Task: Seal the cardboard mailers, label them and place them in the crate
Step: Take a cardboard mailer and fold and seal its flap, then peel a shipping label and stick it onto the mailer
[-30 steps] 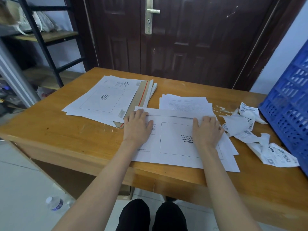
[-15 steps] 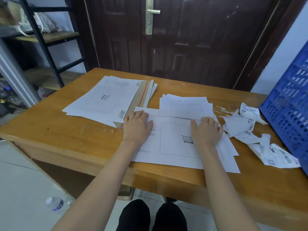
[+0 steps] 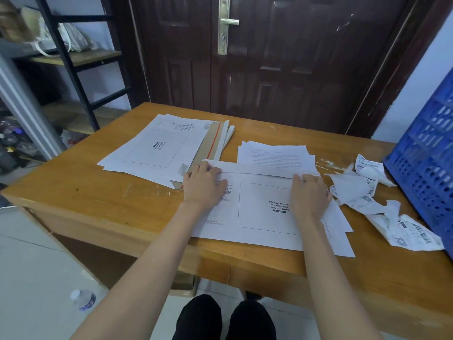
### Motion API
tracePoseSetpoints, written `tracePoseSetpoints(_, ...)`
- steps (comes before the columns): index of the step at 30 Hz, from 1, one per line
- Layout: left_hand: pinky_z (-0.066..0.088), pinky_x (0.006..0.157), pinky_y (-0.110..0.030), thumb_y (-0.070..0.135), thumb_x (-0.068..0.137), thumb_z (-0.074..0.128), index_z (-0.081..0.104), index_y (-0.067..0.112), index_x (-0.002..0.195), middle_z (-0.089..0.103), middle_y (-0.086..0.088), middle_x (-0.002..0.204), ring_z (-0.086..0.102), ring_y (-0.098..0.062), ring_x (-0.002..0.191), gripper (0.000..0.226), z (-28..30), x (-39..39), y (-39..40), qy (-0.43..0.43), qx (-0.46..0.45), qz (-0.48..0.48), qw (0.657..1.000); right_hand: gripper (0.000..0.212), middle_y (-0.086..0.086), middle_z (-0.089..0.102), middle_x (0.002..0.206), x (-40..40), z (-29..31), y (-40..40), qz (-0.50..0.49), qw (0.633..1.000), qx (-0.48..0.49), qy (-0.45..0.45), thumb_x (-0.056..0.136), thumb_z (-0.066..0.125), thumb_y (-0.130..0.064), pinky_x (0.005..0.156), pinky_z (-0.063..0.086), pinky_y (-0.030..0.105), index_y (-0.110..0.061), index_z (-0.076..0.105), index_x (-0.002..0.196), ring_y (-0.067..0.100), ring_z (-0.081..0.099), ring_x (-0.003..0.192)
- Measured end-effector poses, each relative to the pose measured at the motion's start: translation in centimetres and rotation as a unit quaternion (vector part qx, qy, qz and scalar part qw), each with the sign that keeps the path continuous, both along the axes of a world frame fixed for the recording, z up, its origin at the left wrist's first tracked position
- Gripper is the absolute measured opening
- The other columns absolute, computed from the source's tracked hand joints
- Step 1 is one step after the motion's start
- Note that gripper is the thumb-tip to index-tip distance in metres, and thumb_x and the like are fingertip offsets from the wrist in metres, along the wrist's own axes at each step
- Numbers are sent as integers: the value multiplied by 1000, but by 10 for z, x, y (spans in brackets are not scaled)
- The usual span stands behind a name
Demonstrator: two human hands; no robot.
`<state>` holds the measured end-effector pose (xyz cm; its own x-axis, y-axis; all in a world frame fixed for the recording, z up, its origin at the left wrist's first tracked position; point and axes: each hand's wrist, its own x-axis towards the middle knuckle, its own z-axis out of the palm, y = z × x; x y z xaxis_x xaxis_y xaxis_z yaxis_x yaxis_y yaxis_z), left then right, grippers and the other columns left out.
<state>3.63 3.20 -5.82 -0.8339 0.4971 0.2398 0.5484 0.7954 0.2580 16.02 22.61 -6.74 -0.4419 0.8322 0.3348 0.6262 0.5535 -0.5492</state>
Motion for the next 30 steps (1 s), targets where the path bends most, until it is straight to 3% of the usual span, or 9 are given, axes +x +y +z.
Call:
tracePoseSetpoints(5,40,97,-36,35,89,63,48,17,135,46,-2,137,47,-21,120,51,29,-16,-16,-250,135,-26,959,10,1,63,110,8,17,-2,12,937,-208,279,90,57,-17,80,42,26,-16,64,97,15,57,99)
tracePoseSetpoints(8,47,87,-39,31,91,59,50,9,123,50,-11,126,49,-28,112,40,37,-15,-33,-94,123,87,984,16,0,65,106,12,38,3,25,894,-323,309,86,60,-17,73,37,21,-13,68,98,12,55,96)
tracePoseSetpoints(11,48,84,-39,51,94,46,45,9,120,59,-11,115,58,-30,103,49,45,-5,-41,-94,-11,148,985,13,-3,65,107,7,47,-6,111,924,-258,258,89,61,-19,79,43,18,-17,68,98,10,58,99)
tracePoseSetpoints(13,47,84,-38,64,91,40,42,10,125,61,-9,116,60,-30,105,64,45,-1,-38,-116,-66,142,981,20,-4,57,122,-3,44,-15,161,957,-189,147,90,60,-29,100,41,35,-27,66,108,16,53,114)
tracePoseSetpoints(17,47,81,-37,69,81,54,35,10,129,58,-7,117,60,-29,107,79,39,8,-32,-136,-30,141,980,44,-3,41,146,-16,39,-40,209,965,-66,-146,97,38,-47,108,26,43,-31,47,137,25,35,132)
tracePoseSetpoints(20,47,81,-36,61,77,66,31,9,132,47,-8,124,57,-30,111,83,37,12,-32,-150,-10,159,976,49,-2,40,146,-16,35,-56,211,952,-30,-219,97,31,-50,108,21,44,-29,45,138,25,31,134)
tracePoseSetpoints(24,44,88,-35,50,82,65,36,8,126,43,-12,126,48,-28,113,67,36,19,-21,-44,-32,169,984,51,-5,30,154,-14,36,-49,232,958,-72,-153,97,37,-50,115,14,45,-30,39,143,20,24,142)
tracePoseSetpoints(27,47,82,-32,38,85,65,47,11,113,50,-8,114,52,-23,100,42,45,32,7,36,112,102,988,37,-2,42,143,-1,43,-33,215,973,-83,4,96,51,-34,111,28,39,-23,53,131,19,37,132)
tracePoseSetpoints(30,45,69,-30,29,88,62,53,16,97,49,-1,106,55,-19,84,18,59,57,48,-17,215,21,976,27,-1,51,123,24,54,-13,136,985,-19,104,88,60,-11,99,42,36,-19,62,114,20,49,117)
